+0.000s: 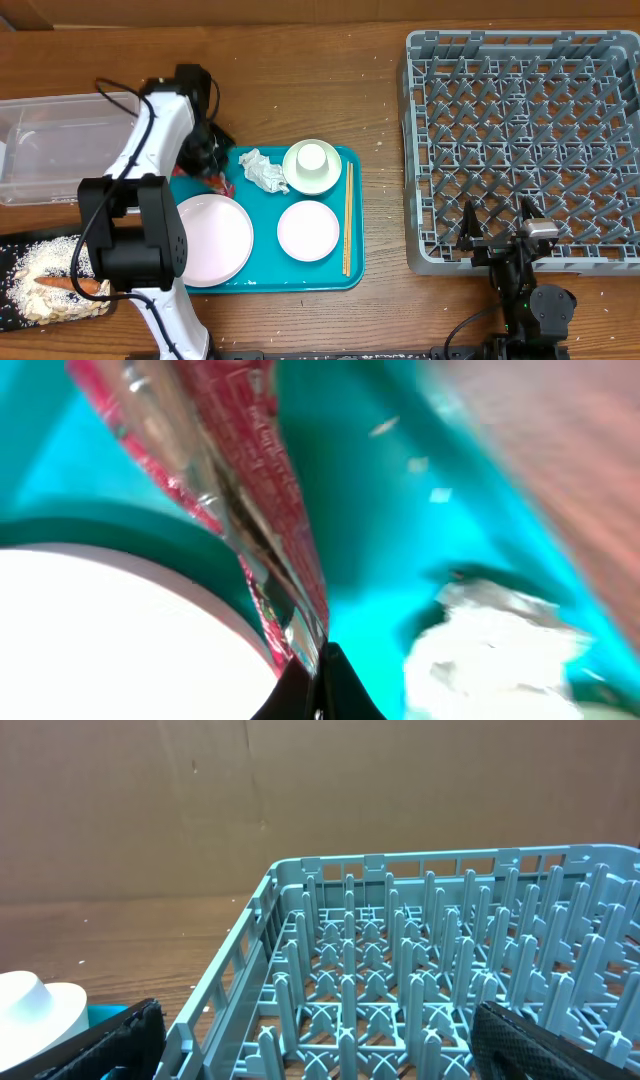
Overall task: Sort waste into correct bins and load items into the dishwasher
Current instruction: 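Grasp the red wrapper and drop it into the clear bin, then grasp the crumpled white tissue on the tray with the left gripper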
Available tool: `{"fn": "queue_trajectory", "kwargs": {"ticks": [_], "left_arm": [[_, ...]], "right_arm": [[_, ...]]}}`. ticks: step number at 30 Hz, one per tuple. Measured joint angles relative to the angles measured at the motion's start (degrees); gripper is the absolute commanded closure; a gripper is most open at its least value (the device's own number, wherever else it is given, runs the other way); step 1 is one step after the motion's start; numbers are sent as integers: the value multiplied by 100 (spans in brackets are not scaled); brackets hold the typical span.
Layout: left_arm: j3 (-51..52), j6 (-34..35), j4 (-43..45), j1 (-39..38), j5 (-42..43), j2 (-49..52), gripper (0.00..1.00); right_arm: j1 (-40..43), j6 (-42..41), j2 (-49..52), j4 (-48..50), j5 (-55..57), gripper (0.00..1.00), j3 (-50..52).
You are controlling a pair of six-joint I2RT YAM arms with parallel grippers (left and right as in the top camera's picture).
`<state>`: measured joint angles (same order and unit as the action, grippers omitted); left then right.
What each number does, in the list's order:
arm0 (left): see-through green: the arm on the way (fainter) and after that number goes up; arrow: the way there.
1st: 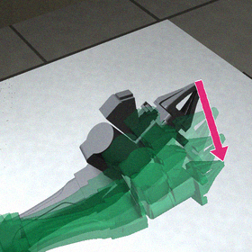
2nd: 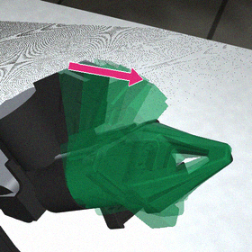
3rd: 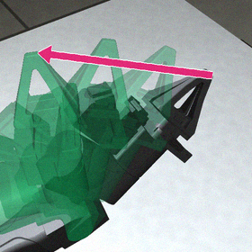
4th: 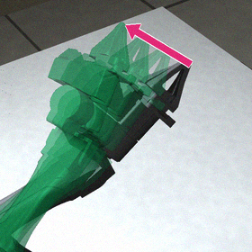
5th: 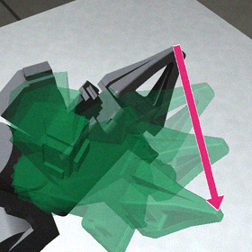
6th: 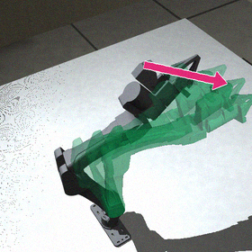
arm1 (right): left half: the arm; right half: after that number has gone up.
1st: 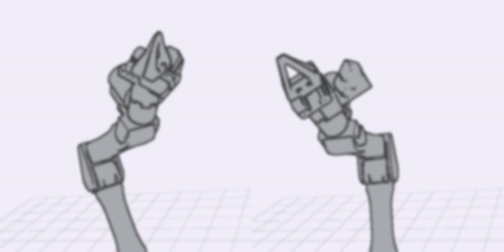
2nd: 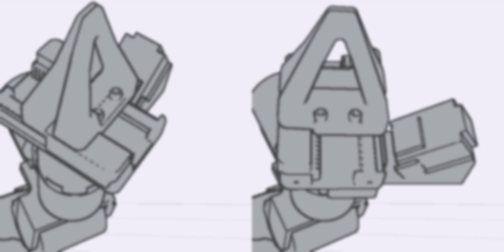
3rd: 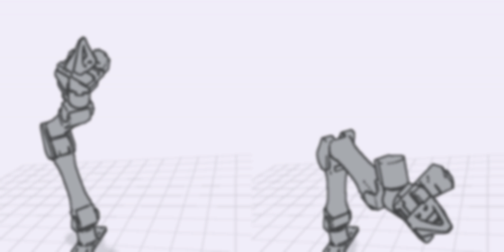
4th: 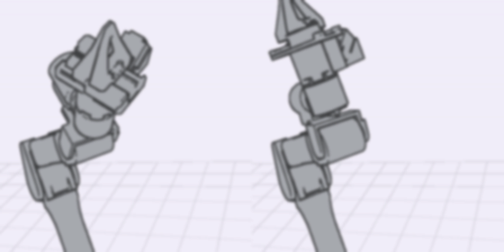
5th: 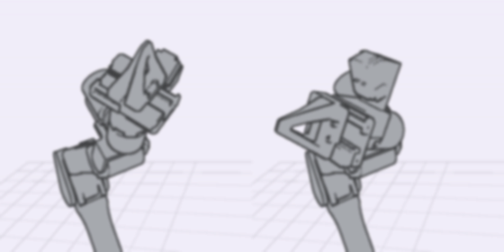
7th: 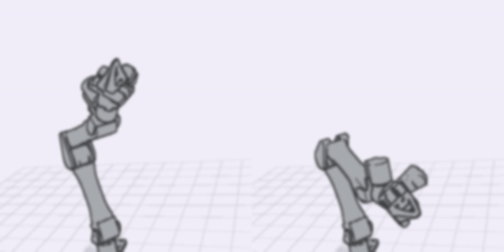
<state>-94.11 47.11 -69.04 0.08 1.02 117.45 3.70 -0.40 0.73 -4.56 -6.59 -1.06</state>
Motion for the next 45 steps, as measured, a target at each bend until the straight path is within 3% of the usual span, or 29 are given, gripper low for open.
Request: {"fn": "queue_trajectory", "kwargs": {"ticks": [5, 10, 17, 19, 20, 21, 22, 29, 35, 40, 45], "left_arm": [[-1449, -345, -527, 4, -72, 7, 96], [-2721, -540, -748, 184, -717, 7, 96], [-3202, -697, -660, 1075, -1974, 7, 90], [-3156, -752, -544, 1364, -2194, 9, 73], [-3123, -765, -483, 1493, -2267, 9, 47], [-3064, -796, -435, 1657, -2330, 9, 13], [-3001, -796, -413, 1764, -2341, 9, 0], [-2732, -933, -782, 2243, -1895, 33, 3], [-2732, -1353, -1204, 2127, -752, 33, 6], [-2728, -1655, -1593, 1611, 98, 33, 2], [-2411, -1838, -1714, 697, 352, 33, 2]], "right_arm": [[0, 0, 0, 4, 0, 0, 0], [0, -2, 0, 0, 2, 0, 0], [0, 0, 0, 2, 2, 0, 0], [0, 0, 0, 2, 0, 0, 0], [0, 0, 0, -2, 2, 0, 0], [0, -2, 0, 0, 0, 0, 0], [0, 0, 0, 4, 2, 0, 0], [0, 0, 0, 2, 0, 0, 0], [0, 2, 0, 4, 0, 0, 0], [0, 0, 0, 2, 0, 0, 0], [0, 0, 0, 0, 2, 0, 0]]}}
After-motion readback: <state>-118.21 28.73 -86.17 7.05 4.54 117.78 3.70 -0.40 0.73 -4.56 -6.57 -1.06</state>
